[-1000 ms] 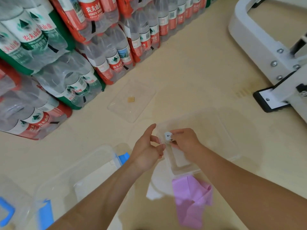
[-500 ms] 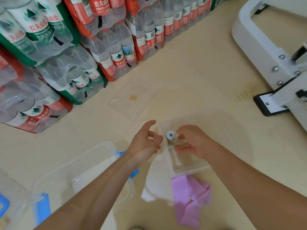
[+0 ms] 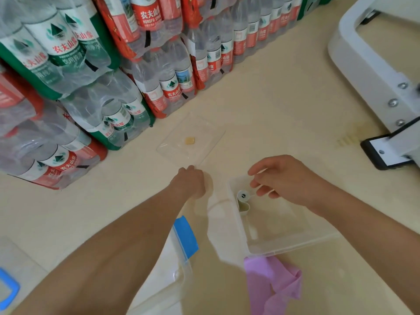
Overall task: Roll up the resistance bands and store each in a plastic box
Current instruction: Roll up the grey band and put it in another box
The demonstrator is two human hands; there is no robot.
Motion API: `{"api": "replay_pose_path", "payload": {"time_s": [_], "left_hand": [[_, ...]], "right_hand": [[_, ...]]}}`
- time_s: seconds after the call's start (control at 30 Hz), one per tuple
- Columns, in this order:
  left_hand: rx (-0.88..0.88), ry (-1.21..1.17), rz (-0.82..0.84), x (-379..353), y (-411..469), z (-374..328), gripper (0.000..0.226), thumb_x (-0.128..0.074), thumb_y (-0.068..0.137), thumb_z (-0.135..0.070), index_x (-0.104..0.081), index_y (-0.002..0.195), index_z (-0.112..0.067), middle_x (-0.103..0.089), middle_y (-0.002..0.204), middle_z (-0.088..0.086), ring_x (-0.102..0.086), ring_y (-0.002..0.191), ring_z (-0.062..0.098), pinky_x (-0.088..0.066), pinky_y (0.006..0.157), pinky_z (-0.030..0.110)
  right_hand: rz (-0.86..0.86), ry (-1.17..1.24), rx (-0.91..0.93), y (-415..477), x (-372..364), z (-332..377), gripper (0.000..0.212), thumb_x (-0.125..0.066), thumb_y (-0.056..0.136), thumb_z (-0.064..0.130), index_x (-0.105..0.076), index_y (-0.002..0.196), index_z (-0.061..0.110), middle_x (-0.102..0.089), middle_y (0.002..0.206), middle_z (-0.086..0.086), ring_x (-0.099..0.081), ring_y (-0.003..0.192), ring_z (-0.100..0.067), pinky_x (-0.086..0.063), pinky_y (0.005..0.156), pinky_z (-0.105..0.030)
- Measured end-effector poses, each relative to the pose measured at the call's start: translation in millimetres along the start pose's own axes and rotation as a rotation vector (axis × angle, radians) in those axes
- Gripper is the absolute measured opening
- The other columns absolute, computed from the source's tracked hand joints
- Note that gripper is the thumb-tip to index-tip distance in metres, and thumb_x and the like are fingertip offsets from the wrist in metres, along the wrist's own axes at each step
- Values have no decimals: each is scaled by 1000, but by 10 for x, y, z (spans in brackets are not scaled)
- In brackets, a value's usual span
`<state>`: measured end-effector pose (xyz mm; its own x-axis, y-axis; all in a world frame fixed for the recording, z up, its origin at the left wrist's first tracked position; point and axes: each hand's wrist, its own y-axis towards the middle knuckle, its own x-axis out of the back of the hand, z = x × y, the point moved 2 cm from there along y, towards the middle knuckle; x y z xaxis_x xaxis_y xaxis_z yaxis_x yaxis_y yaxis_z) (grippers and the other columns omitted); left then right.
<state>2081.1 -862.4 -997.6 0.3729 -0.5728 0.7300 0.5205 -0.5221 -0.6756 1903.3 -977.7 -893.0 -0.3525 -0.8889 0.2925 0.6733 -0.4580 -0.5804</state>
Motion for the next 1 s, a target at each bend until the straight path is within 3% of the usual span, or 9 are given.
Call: {"api": "replay_pose_path", "payload": {"time_s": [0.17,0.37,0.47,0.53,0.63,0.73,0.8,0.9,1.0], "left_hand": [[6,60,-214,36,-12,-4,30,-49,88,-7,-51,119,-7,-58,121,12,-56,113,28,-47,89,33],[31,8,-209,-143,-54,-28,31,-49,88,-6,-46,118,-8,-59,116,13,-58,108,31,-46,78,33],[13,-9,-292,-96,-100,-34,29,-48,85,-6,-47,115,-8,-61,110,13,-60,101,31,-42,71,32],[20,-154,-462,74,-188,14,31,-50,81,-3,-54,111,-6,-64,102,14,-62,91,31,-42,69,32],[-7,-465,-853,559,-519,200,33,-51,86,-6,-63,116,-8,-61,100,13,-60,86,29,-38,69,28],[-84,-623,-1194,984,-1122,318,31,-50,92,-6,-63,119,-12,-51,98,3,-47,79,8,-30,69,14],[-128,-824,-1299,1114,-1471,351,28,-50,93,-5,-65,114,-16,-52,96,0,-50,74,-1,-38,72,10],[-207,-1428,-1092,1114,-1716,289,24,-48,96,-3,-66,100,-19,-64,98,15,-68,70,6,-56,69,20],[-176,-1744,-773,927,-1719,123,25,-46,97,-1,-68,94,-14,-64,92,20,-70,65,12,-57,64,21]], "right_hand": [[-7,65,37,-10,-11,16,17,-53,92,7,-67,91,15,-72,86,-8,-65,64,-14,-46,55,-17],[1,107,55,-62,-92,13,19,-52,91,4,-68,92,13,-73,85,-8,-66,64,-12,-47,57,-17],[-26,125,74,-114,-48,17,20,-51,91,3,-68,94,13,-73,87,-8,-66,67,-14,-47,60,-18],[-97,166,87,-138,40,-12,22,-50,91,2,-68,95,13,-73,91,-9,-66,69,-15,-47,61,-20],[-205,227,127,-150,160,5,26,-53,90,1,-68,96,21,-70,102,-8,-67,78,-15,-50,65,-24],[-286,256,198,-186,229,106,33,-58,90,8,-61,113,32,-61,121,1,-60,100,-12,-49,82,-30],[-341,211,260,-263,280,192,44,-58,92,21,-49,131,39,-50,131,12,-48,118,-4,-38,92,-26],[-400,150,331,-412,426,241,56,-56,90,37,-33,140,45,-42,133,20,-43,122,2,-33,97,-24],[-460,177,342,-609,618,173,44,-61,89,31,-49,131,36,-67,109,8,-66,87,-3,-52,75,-20]]}}
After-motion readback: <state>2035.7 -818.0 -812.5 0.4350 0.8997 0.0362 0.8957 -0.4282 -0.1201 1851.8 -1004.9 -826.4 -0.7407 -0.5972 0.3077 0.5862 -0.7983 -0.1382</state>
